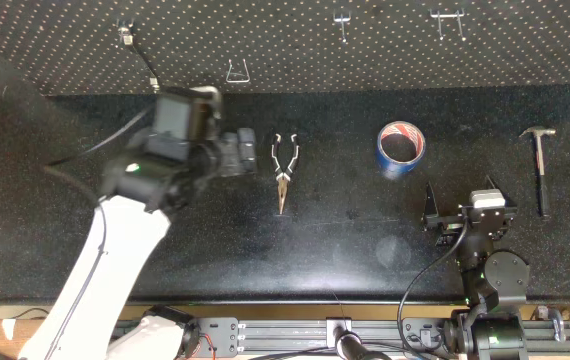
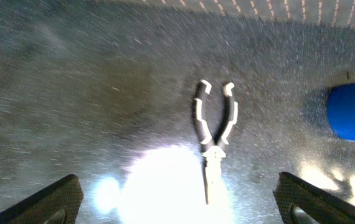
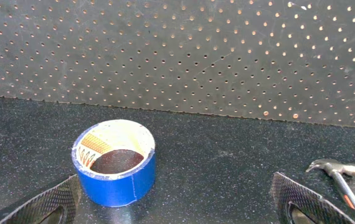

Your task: Place Tools Onto Pegboard

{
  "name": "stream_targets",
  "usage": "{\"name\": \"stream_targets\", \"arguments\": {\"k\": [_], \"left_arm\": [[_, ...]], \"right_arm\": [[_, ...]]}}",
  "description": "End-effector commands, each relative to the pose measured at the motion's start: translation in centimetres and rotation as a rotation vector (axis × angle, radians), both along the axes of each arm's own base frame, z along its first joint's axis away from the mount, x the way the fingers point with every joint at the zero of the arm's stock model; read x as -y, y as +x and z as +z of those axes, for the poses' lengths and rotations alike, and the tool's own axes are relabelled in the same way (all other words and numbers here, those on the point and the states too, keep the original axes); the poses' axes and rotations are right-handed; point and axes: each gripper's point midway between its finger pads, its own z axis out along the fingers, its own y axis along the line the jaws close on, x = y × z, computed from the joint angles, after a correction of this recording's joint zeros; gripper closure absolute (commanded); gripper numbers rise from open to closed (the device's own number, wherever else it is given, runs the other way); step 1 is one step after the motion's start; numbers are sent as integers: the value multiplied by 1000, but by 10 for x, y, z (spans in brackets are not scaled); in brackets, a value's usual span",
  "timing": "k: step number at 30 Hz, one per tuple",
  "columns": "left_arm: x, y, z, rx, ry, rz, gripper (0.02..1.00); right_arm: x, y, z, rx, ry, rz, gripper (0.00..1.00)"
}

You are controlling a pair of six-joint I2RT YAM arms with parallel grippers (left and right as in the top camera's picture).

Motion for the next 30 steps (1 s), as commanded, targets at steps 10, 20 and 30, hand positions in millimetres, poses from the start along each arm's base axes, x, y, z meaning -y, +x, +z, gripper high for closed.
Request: {"name": "stream_targets", "arguments": {"k": [10,20,30], "left_arm": [[85,18,-135,-350,76,-132,20],[68,53,-135,-299,166,-124,20],[72,58,-155,-314,163,-126,20]], "right_arm": [[0,0,-2,-4,-11,1,5],[0,0,-2,-4,-11,1,5],[0,0,-2,-4,-11,1,5]]}}
